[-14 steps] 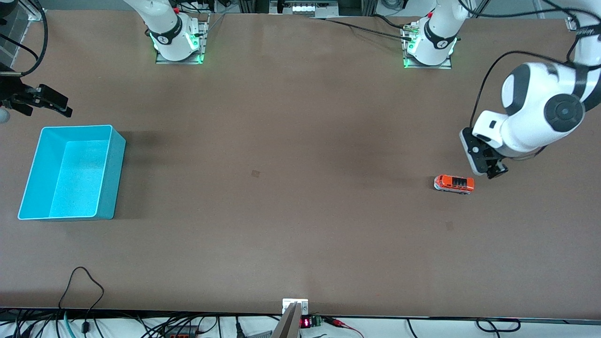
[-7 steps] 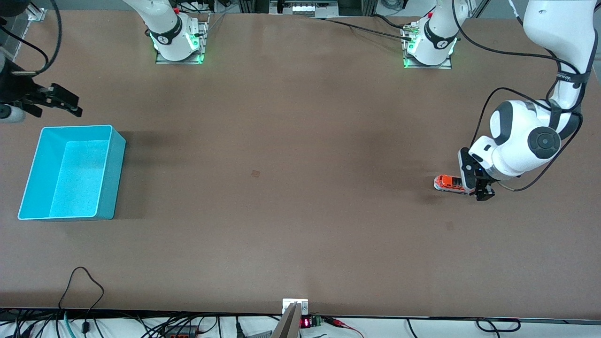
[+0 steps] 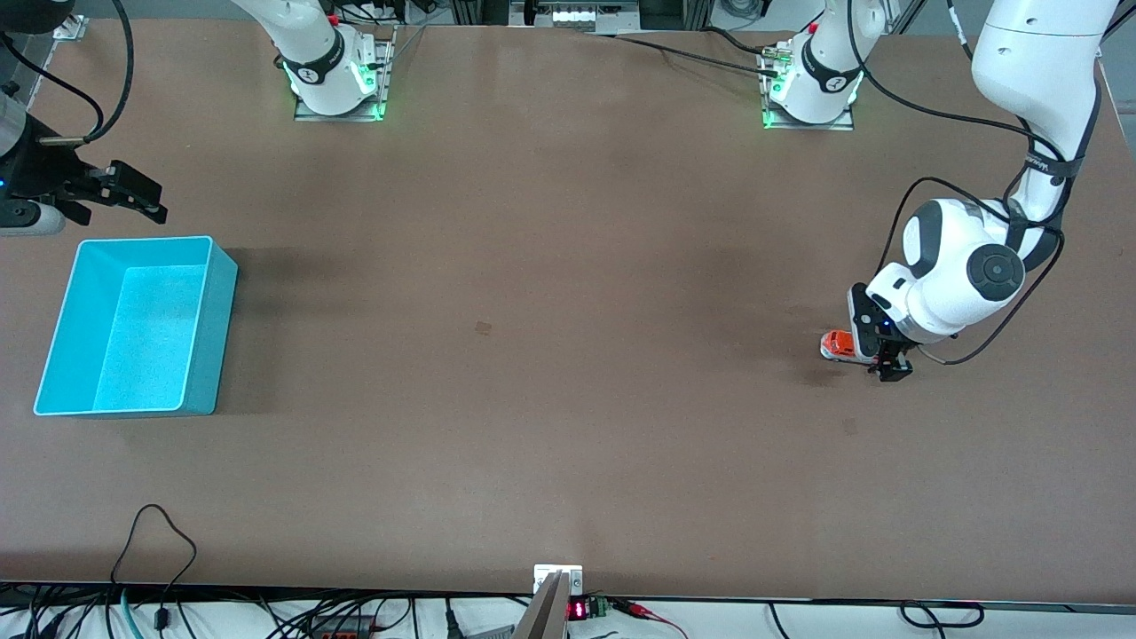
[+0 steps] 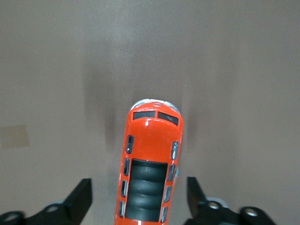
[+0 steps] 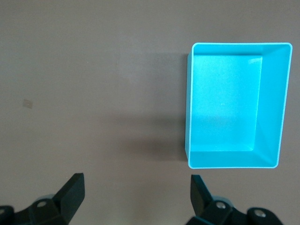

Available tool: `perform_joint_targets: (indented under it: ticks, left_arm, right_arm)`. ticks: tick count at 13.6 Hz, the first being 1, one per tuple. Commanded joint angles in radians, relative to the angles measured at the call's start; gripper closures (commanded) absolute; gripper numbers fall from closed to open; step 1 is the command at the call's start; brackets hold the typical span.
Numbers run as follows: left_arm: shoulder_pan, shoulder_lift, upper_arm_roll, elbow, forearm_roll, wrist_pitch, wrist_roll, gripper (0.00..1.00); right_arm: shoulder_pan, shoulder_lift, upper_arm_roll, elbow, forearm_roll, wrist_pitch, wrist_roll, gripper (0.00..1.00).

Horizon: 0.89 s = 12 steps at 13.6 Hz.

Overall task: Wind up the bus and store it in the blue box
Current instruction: 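Lower the left gripper and grasp the orange car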

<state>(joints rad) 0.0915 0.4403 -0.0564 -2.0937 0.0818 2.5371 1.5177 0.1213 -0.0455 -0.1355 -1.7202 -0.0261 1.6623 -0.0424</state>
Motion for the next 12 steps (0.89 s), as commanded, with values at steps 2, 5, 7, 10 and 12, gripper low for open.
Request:
perform_joint_targets:
  ticks: [2,5,7,10,12]
  left_arm:
    - [0.005,0.003,-0.006,-0.012,0.015,0.017,0.012,0.57]
    - [0.002,0.003,-0.006,-0.011,0.006,0.006,-0.005,0.69]
    - [0.001,0.006,-0.006,-0.011,0.004,0.002,-0.040,0.72]
    - [0.002,0.008,-0.006,-0.009,0.004,-0.001,-0.065,0.72]
    - [0.002,0.015,-0.005,-0.009,0.004,-0.001,-0.071,0.72]
  right_arm:
    - [0.001,-0.051,0.002,0.016,-0.069,-0.010,0.004,0.00]
    - [0.008,0.007,0.005,0.020,-0.054,0.001,0.015,0.00]
    - [0.011,0.003,0.010,0.027,-0.052,0.020,0.016,0.00]
    - [0.014,0.009,0.010,0.045,-0.051,0.033,0.018,0.00]
    - [0.009,0.009,0.007,0.045,-0.051,0.027,0.018,0.00]
